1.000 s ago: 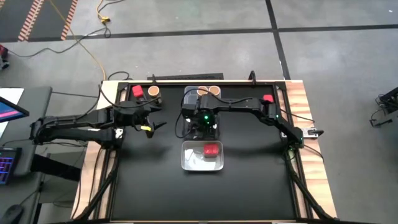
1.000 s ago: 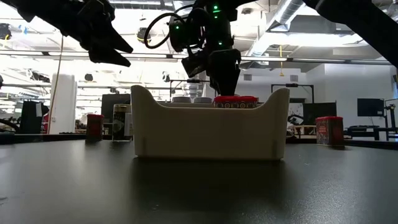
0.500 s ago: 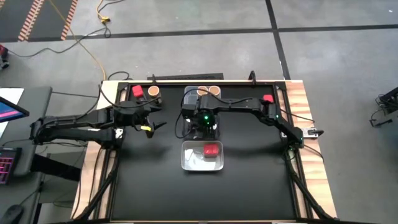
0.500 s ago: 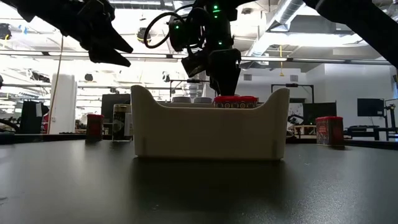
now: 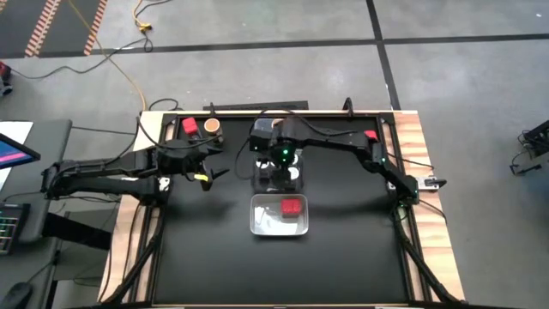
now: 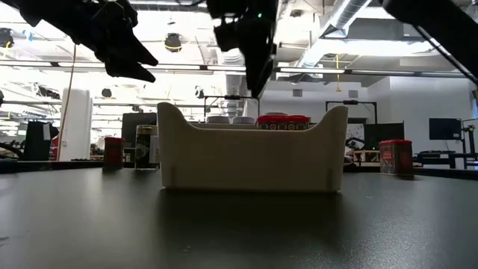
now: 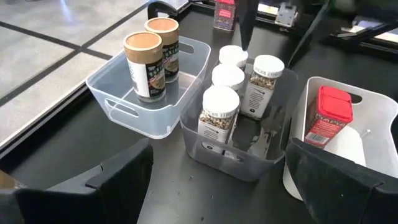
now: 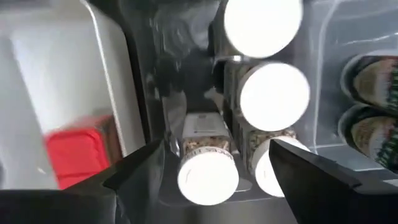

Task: Sort spices by type
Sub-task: Put the brown seasoning bottle into the white transparent bin aligned with the other brown seasoning bottles

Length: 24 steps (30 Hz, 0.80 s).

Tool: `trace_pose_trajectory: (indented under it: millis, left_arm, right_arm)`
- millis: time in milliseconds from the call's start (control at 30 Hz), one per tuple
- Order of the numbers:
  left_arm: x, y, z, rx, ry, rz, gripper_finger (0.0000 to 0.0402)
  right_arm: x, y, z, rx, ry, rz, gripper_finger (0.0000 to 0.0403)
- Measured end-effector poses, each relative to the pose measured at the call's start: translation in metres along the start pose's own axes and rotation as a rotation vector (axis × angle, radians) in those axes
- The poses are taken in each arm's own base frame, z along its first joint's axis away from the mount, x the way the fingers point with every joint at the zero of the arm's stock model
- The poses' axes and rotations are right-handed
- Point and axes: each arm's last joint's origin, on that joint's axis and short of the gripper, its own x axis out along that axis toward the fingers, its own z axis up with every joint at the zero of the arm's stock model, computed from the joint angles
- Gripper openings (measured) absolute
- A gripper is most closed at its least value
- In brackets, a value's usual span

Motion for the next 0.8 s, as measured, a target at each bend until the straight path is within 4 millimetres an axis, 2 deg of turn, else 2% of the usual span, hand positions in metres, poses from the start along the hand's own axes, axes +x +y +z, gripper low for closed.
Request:
trace_pose_trajectory:
  millis: [133, 367, 500, 567, 633, 800]
  left_arm:
    - [0.0, 0.0, 0.0, 0.0, 0.0, 0.0, 0.0352]
    - [0.0, 0.0, 0.0, 0.0, -0.001, 0.0, 0.0352]
    - [0.0, 0.0, 0.0, 0.0, -0.002, 0.0, 0.0352]
    - [0.0, 0.0, 0.0, -0.001, -0.003, 0.0, 0.0352]
    - [0.0, 0.0, 0.0, 0.0, -0.002, 0.0, 0.0352]
    - [0.0, 0.0, 0.0, -0.049, -0.002, -0.001, 0.0352]
  right_arm:
    - [-0.024, 0.0, -0.011, 0.08, -0.05, -0.004, 0.0329]
    - [-0.092, 0.005, -0.04, 0.113, -0.25, -0.015, 0.0329]
    - [-0.12, 0.018, -0.059, 0.132, -0.333, -0.145, 0.0329]
    - [-0.122, 0.027, -0.068, 0.132, -0.37, -0.175, 0.0329]
    - [-0.114, 0.037, -0.077, 0.138, -0.408, -0.17, 0.0329]
    - [-0.067, 0.051, -0.116, 0.197, -0.46, -0.132, 0.0329]
